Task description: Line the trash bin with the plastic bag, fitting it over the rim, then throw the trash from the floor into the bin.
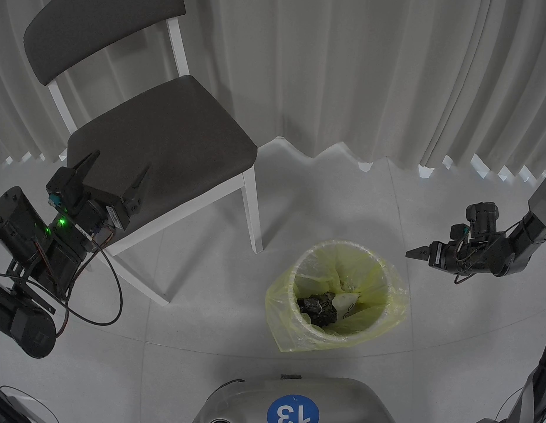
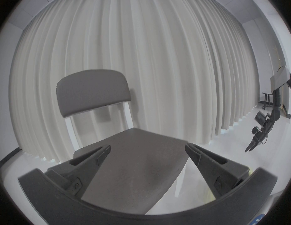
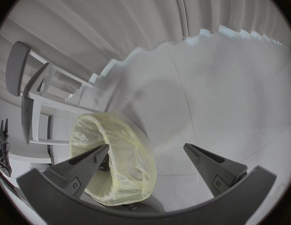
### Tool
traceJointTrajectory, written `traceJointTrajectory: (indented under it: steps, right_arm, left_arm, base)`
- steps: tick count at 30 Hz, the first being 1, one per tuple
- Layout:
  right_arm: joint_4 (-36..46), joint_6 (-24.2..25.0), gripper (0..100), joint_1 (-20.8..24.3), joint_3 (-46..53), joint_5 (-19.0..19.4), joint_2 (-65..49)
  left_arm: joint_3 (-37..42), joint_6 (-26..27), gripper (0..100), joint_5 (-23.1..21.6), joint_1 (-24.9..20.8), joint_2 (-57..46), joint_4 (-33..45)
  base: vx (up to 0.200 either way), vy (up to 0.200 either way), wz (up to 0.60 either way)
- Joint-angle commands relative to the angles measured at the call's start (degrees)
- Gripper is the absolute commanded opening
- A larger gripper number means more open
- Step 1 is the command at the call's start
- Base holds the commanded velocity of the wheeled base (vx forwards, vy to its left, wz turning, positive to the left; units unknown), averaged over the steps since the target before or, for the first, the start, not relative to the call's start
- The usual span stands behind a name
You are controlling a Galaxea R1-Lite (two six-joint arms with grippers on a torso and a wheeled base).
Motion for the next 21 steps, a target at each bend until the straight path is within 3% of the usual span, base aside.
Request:
traceJointTrajectory:
  steps: [1,21]
  right_arm:
    - [0.1,-1.0,100,0.3,0.9,0.1,2.7]
    - [0.1,-10.5,100,0.2,4.3,0.3,8.3]
  left_arm:
    - [0.0,-1.3,100,0.1,0.2,0.3,0.0]
    - [1.1,-2.2,100,-0.4,0.5,-0.4,-0.3]
  base:
    - [0.0,0.0,0.0]
    - [0.0,0.0,0.0]
